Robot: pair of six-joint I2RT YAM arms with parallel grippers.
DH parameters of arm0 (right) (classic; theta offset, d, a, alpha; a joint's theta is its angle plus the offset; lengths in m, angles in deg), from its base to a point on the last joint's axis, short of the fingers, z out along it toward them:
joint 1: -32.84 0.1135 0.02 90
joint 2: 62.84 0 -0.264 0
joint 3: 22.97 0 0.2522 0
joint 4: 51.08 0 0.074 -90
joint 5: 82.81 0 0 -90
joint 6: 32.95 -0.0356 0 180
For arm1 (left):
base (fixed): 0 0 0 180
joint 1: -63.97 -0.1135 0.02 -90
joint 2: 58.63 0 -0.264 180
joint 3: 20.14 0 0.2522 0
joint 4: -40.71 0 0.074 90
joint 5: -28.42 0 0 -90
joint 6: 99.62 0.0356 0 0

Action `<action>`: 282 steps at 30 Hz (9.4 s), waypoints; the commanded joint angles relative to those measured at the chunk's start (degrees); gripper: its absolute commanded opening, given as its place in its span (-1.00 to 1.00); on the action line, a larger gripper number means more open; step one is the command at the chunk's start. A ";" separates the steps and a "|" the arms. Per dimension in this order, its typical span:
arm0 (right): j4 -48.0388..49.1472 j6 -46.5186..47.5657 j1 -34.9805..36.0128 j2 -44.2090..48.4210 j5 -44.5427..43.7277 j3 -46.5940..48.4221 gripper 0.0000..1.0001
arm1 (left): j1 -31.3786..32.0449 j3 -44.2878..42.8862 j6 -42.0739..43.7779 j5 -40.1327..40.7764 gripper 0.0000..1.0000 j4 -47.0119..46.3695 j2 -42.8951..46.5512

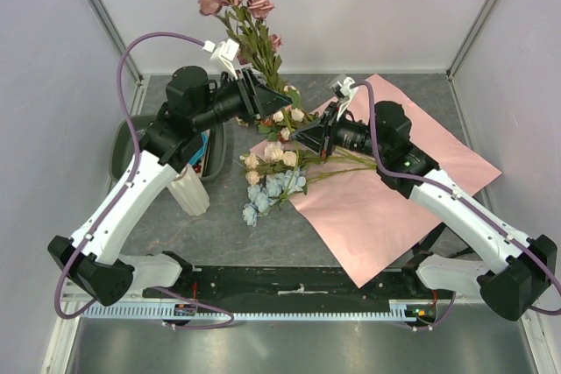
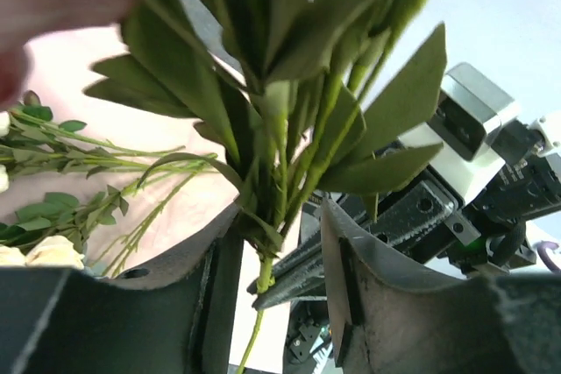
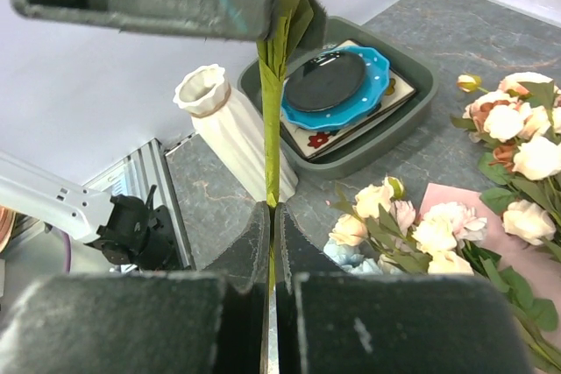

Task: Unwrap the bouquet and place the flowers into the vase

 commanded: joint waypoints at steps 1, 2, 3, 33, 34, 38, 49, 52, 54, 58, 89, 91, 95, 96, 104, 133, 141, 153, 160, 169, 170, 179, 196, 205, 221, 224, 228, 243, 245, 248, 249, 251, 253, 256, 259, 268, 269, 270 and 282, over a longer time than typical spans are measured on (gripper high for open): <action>3.61 1.18 1.38 0.93 1.92 1.31 -1.00 | -1.34 -2.16 1.36 3.03 -0.16 0.18 2.46; 3.87 1.18 1.65 1.02 2.27 1.31 -1.00 | -1.34 -2.16 1.62 3.38 -0.18 0.18 3.16; 3.96 1.18 2.00 0.84 2.80 1.31 -1.00 | -1.43 -2.07 2.15 3.82 -0.19 0.18 3.42; -9.84 7.33 5.96 0.31 -16.09 1.31 0.96 | -1.69 0.44 42.93 55.23 -0.96 4.23 29.96; -9.84 7.33 5.96 0.40 -16.09 1.22 0.96 | -1.69 2.31 43.28 55.50 -0.96 0.48 31.01; -10.01 7.33 6.04 0.57 -16.09 0.43 0.96 | -1.69 7.59 44.34 55.59 -0.97 -4.30 33.49; -10.89 7.77 6.04 1.10 -16.89 -1.51 0.96 | -1.69 13.58 48.11 57.17 -0.96 -11.16 34.72; -11.07 8.03 5.96 1.02 -17.15 -1.51 0.96 | -1.69 13.57 49.08 57.35 -0.97 -11.68 34.10; -11.15 8.12 6.04 1.02 -17.24 -1.77 0.96 | -1.69 15.50 49.17 57.26 -0.97 -12.82 34.54; -11.42 8.30 5.96 1.10 -17.33 -1.86 0.96 | -1.69 19.89 50.66 58.14 -0.97 -14.76 36.91; -16.68 9.09 5.61 -3.46 -25.14 0.07 0.96 | -1.69 25.36 16.95 61.75 0.97 21.43 50.18; -19.31 9.26 4.99 -5.48 -26.63 1.47 0.96 | -1.69 21.86 14.29 59.47 0.98 26.43 50.10; -24.51 9.00 2.37 -9.35 -31.56 4.11 0.96 | -1.69 13.16 17.69 55.07 0.98 30.85 48.61; -25.30 9.09 1.74 -10.49 -31.91 4.47 0.96 | -1.69 8.87 19.62 54.02 0.97 30.94 47.47; -31.19 18.38 -3.09 -13.13 -37.54 5.26 0.94 | -1.60 -12.69 29.58 28.29 0.91 31.39 32.36; -21.09 30.54 -15.93 -39.16 -30.88 15.81 -0.17 | -1.60 -0.39 19.02 -16.93 0.67 10.99 22.05; -20.82 30.96 -17.16 -39.24 -26.56 15.37 -0.11 | -1.69 -4.18 21.57 -7.61 0.74 12.22 24.96; -16.95 33.26 -15.58 -42.30 -25.31 13.08 -0.13 | -1.60 -5.59 20.87 -9.45 0.75 14.07 23.03; -15.47 35.28 -11.01 -41.79 -33.48 12.12 -0.41 | -1.60 -3.83 20.96 -9.01 0.75 14.24 22.94; -14.85 37.12 -10.22 -42.40 -33.68 12.64 -0.28 | -1.60 -1.89 20.61 -8.74 0.75 14.24 23.20; -15.02 37.21 -10.13 -42.75 -33.76 12.90 -0.28 | -1.60 -1.81 20.44 -8.75 0.75 14.33 23.29; -14.67 37.56 -9.95 -44.77 -29.56 14.40 -0.34 | -1.60 -2.33 20.43 -8.04 0.75 15.91 23.55; -15.28 40.38 -7.76 -22.04 -37.88 17.12 -1.00 | -1.69 -10.15 22.29 -2.77 0.79 18.99 19.34; -15.92 18.53 -7.58 -9.98 -11.84 24.60 -1.00 | -1.60 -9.36 9.55 -7.86 0.77 9.16 8.80; 11.43 -9.37 -0.20 -4.43 8.69 18.62 -1.00 | -1.69 -14.55 3.30 -12.97 0.47 -0.79 1.85; 12.13 -9.28 0.50 -3.91 9.21 18.18 -1.00 | -1.69 -14.99 3.30 -11.30 0.44 -0.79 1.93; 12.49 -8.76 1.91 -3.73 11.06 17.92 -1.00 | -1.69 -16.30 3.12 -11.64 0.28 -0.88 0.79; 2.92 3.10 3.32 3.12 -8.16 14.23 0.96 | -1.69 -35.98 31.66 17.56 -0.97 19.32 7.38; 1.51 5.21 3.23 4.62 -12.73 13.88 0.96 | -1.69 -40.97 38.52 25.58 -0.96 24.07 7.29; -1.04 7.32 3.23 4.53 -13.98 13.61 0.96 | -1.69 -45.12 45.38 39.83 -0.97 27.07 8.08; -2.53 7.68 3.23 4.27 -14.07 13.87 0.96 | -1.60 -45.48 46.61 44.29 -0.97 27.16 8.61; -3.15 7.94 3.23 3.48 -14.07 13.79 0.96 | -1.52 -42.79 49.95 48.10 -0.97 25.24 11.85; -3.25 7.77 3.32 3.13 -13.72 13.09 0.96 | -1.52 -39.53 53.81 54.43 -0.97 23.13 15.44; -3.16 7.24 3.32 2.51 -13.02 12.03 0.96 | -1.52 -34.51 57.08 61.20 -0.96 21.62 17.31; -3.16 6.98 3.23 1.90 -12.40 11.33 0.96 | -1.52 -28.98 53.77 63.41 -0.96 22.41 20.20; -2.81 6.80 3.23 1.72 -12.67 8.95 0.96 | -1.52 -15.79 38.47 63.85 -0.97 25.23 25.31; -2.81 6.89 3.23 1.81 -12.93 8.69 0.96 | -1.52 -15.17 37.67 63.68 -0.97 25.31 25.49; -2.89 6.89 3.23 1.98 -13.02 8.60 0.96 | -1.52 -14.38 36.36 63.50 -0.97 25.14 25.84; -2.89 7.15 3.14 2.51 -13.28 6.76 0.96 | -1.52 3.78 33.71 66.48 -0.97 14.52 31.63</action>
